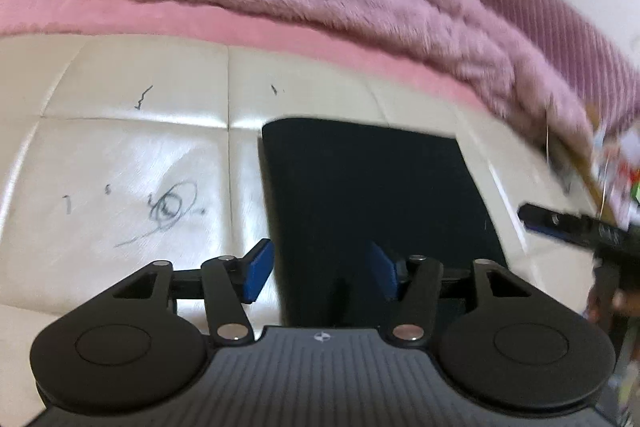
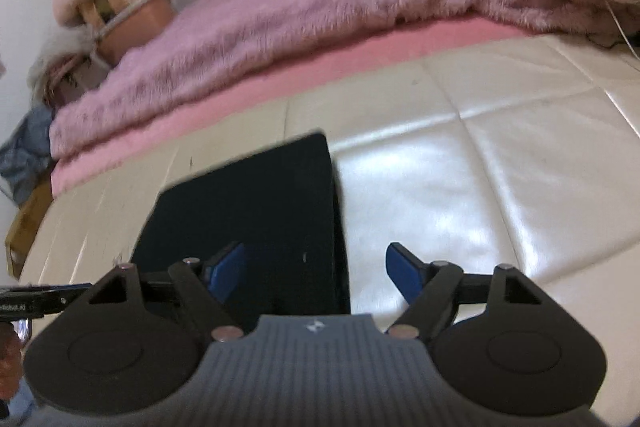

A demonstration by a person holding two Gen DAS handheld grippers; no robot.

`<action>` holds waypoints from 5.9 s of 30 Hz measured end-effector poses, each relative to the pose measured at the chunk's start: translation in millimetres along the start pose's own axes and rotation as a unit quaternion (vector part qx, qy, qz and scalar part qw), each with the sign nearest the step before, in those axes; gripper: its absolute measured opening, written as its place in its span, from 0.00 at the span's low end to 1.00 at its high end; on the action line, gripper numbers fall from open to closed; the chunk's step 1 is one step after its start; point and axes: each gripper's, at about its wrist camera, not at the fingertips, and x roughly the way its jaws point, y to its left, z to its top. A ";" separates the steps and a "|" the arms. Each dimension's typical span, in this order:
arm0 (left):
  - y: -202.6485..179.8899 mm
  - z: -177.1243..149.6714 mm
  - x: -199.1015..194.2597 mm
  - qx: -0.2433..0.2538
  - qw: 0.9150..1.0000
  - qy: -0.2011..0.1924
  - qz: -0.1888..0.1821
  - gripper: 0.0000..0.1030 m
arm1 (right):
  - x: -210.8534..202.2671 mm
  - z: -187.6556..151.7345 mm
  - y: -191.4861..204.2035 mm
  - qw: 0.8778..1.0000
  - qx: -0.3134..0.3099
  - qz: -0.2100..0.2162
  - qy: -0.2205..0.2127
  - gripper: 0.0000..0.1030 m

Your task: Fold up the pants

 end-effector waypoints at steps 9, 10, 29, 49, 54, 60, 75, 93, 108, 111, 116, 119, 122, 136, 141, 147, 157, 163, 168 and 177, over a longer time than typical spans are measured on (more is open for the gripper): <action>40.6 12.4 43.3 -0.111 0.989 0.051 -0.079 0.72 | 26.3 8.9 -12.5 0.999 0.023 0.035 0.008 0.56; 45.8 10.6 47.0 -0.127 0.986 0.053 -0.089 0.70 | 31.5 9.0 -17.6 0.998 0.037 0.040 0.018 0.49; 80.7 13.0 82.1 -0.199 0.965 0.080 -0.148 0.36 | 98.7 9.9 -59.3 0.972 0.155 0.150 0.092 0.35; 64.3 40.9 31.9 -0.118 0.987 0.057 -0.093 0.18 | 77.7 26.9 -18.2 0.979 0.122 0.134 0.092 0.14; 87.8 57.7 6.9 -0.113 0.989 0.043 -0.087 0.18 | 78.9 32.7 11.2 0.978 0.116 0.148 0.088 0.14; 128.4 95.7 -26.8 -0.089 0.994 0.025 -0.056 0.18 | 97.5 49.6 71.2 0.976 0.098 0.174 0.085 0.13; 211.4 155.0 -10.0 -0.071 0.996 0.037 0.029 0.18 | 195.4 80.8 181.3 0.971 0.075 0.195 0.116 0.13; 208.7 128.5 15.4 -0.032 0.985 0.005 0.167 0.57 | 253.0 71.3 189.0 0.982 0.012 0.111 0.150 0.33; 64.6 87.0 -106.3 0.112 0.944 -0.194 0.242 0.77 | 78.1 75.2 248.5 0.970 -0.200 0.120 -0.067 0.79; 48.9 74.2 -125.8 0.114 0.943 -0.212 0.232 0.92 | 39.6 58.7 256.5 0.963 -0.227 0.094 -0.110 0.80; 28.4 50.5 -135.2 0.126 0.930 -0.229 0.259 0.92 | -2.9 30.4 252.3 0.961 -0.231 0.085 -0.122 0.80; 19.7 32.8 -131.0 0.141 0.930 -0.213 0.266 0.92 | -18.9 12.2 246.8 0.965 -0.224 0.077 -0.108 0.80; 16.9 19.9 -129.7 0.120 0.943 -0.182 0.250 0.92 | -26.1 -8.1 243.7 0.969 -0.225 0.051 -0.094 0.80; 15.0 -3.6 -115.5 0.076 0.960 -0.101 0.250 0.92 | -13.7 -48.4 235.0 0.975 -0.221 0.004 -0.034 0.79; 10.2 -4.9 -113.9 0.083 0.959 -0.101 0.251 0.92 | -14.2 -46.6 235.3 0.975 -0.218 0.003 -0.036 0.80; 8.4 -5.6 -113.3 0.087 0.959 -0.099 0.253 0.92 | -14.6 -46.1 233.6 0.976 -0.212 0.000 -0.038 0.80; 3.7 -6.3 -112.1 0.092 0.959 -0.097 0.251 0.92 | -13.7 -47.7 232.9 0.977 -0.211 -0.005 -0.033 0.80; 2.7 -6.8 -112.4 0.094 0.959 -0.098 0.250 0.92 | -13.1 -48.7 231.9 0.977 -0.210 -0.006 -0.031 0.80; 3.0 -6.5 -112.3 0.093 0.959 -0.097 0.249 0.92 | -13.0 -49.4 231.5 0.977 -0.209 -0.006 -0.032 0.80; 2.6 -7.1 -112.6 0.092 0.959 -0.099 0.248 0.92 | -13.8 -49.7 232.2 0.977 -0.209 -0.003 -0.032 0.80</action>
